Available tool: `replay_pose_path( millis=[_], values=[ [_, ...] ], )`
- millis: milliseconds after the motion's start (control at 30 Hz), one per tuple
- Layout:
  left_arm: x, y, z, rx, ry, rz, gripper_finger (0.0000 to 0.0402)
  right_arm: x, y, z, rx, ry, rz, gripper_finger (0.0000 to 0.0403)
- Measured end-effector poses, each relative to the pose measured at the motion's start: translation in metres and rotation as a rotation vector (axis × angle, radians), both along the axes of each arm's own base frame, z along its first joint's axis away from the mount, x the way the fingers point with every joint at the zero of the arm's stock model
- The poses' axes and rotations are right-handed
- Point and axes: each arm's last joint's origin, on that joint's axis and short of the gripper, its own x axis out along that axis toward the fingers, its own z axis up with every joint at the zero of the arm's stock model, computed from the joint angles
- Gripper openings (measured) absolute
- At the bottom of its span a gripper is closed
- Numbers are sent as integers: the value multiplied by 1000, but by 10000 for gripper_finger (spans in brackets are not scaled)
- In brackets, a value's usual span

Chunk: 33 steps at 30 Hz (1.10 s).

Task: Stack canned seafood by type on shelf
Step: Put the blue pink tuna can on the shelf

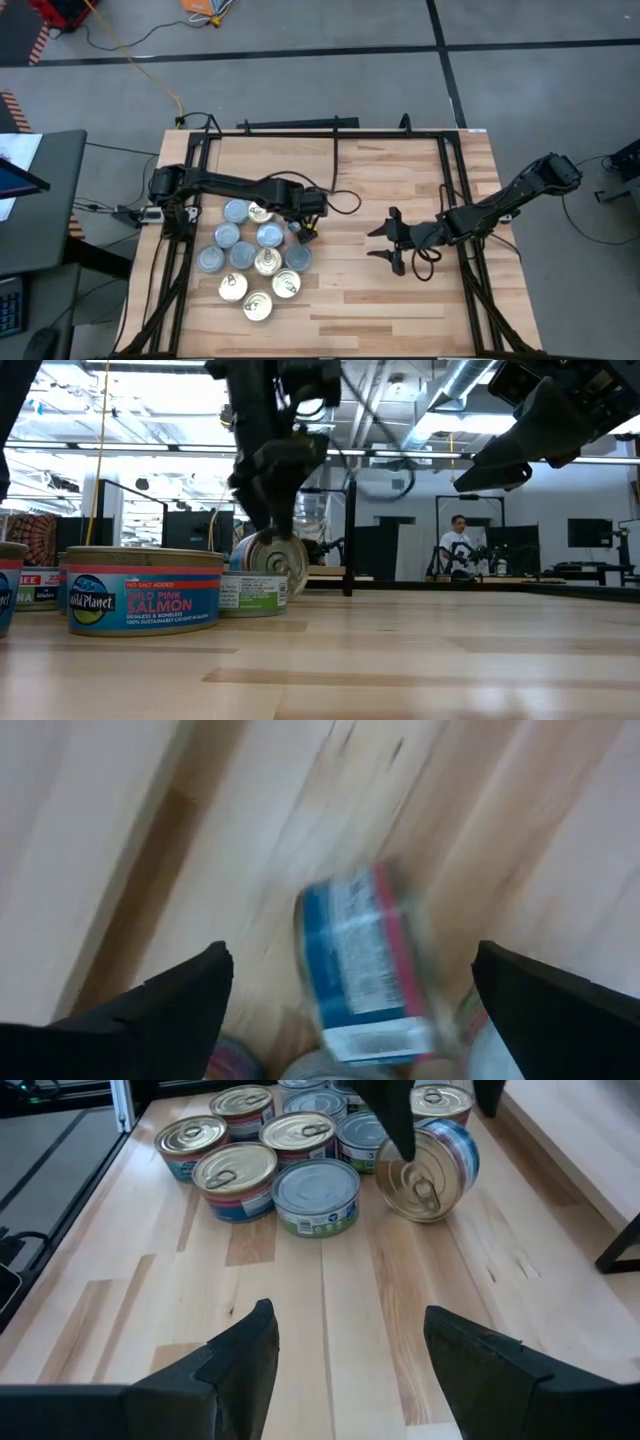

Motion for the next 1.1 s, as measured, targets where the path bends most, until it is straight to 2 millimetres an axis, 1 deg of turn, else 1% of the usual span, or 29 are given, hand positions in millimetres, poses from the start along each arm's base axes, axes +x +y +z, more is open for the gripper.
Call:
replay_pose_path(
  millis=[67,167,267,333,433,633,767,867,1000,1033,1100],
  values=[
    [-5,3,-12,-27,32,12,388,0,0,0,2,-1,-1,276],
    [-8,5,-24,-85,27,10,381,0,0,0,5,-5,-3,276],
    [-9,4,-29,-116,28,-12,365,1,0,2,9,-18,-4,276],
    [-8,2,-29,-103,25,-35,344,1,0,2,11,-26,-4,276],
    [-9,0,-29,-76,39,-69,299,1,0,3,11,-28,-3,276],
    [-12,-2,-23,-59,46,-125,178,1,0,3,16,-29,-7,276],
    [-21,-1,-6,-44,28,-145,175,1,0,3,25,-29,-11,276],
    [-34,5,17,19,4,-126,175,1,0,2,28,-22,-15,276],
    [-59,25,49,107,-71,-47,175,1,0,2,24,-25,-13,276],
    [-66,32,54,113,-103,-20,175,1,0,2,20,-27,-10,276],
    [-84,48,56,112,-157,52,175,2,0,3,24,-39,-10,276]
  ],
)
